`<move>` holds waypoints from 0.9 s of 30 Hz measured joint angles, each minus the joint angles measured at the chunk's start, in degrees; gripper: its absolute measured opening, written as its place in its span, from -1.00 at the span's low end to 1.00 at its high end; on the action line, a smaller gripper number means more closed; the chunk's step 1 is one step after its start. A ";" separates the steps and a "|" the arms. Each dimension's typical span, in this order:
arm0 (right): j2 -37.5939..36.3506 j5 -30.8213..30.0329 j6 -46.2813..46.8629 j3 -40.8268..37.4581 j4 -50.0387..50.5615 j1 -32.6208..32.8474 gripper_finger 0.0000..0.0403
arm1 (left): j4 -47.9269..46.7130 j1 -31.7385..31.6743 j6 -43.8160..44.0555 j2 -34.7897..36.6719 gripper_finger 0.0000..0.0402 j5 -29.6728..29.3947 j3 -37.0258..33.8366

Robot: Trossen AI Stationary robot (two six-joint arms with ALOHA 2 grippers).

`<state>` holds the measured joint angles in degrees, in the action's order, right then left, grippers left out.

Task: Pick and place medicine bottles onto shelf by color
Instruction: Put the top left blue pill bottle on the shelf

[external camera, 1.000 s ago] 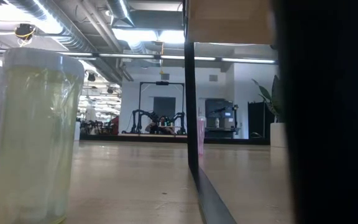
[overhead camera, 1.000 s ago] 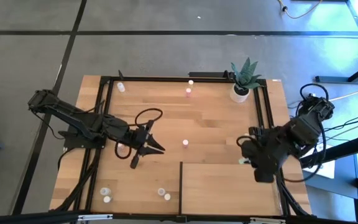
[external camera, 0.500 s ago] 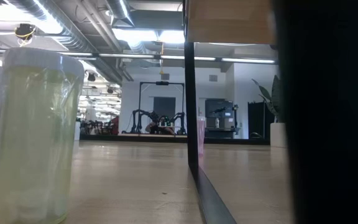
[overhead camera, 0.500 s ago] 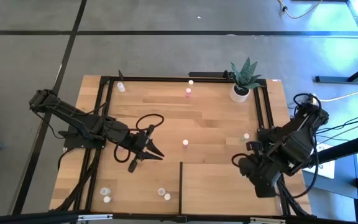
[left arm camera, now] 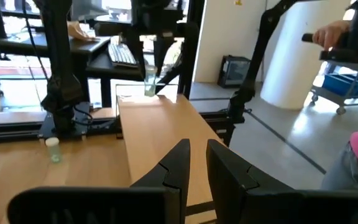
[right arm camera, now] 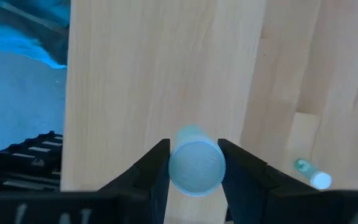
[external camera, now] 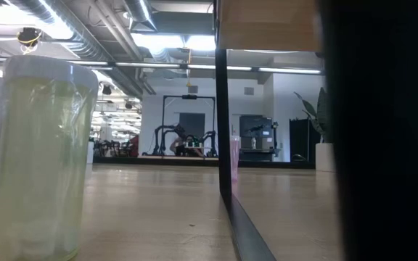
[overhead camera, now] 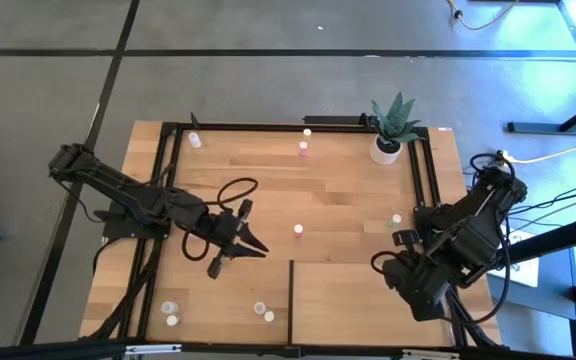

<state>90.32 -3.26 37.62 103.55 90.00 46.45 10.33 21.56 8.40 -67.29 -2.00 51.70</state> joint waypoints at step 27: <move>-2.52 -6.14 9.32 0.00 0.02 8.35 -0.36 | -33.80 0.05 -2.97 -23.42 -0.76 -0.01 37.51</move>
<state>87.81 -9.40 46.94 103.55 90.01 54.80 -23.47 21.61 5.43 -90.72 -2.01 89.21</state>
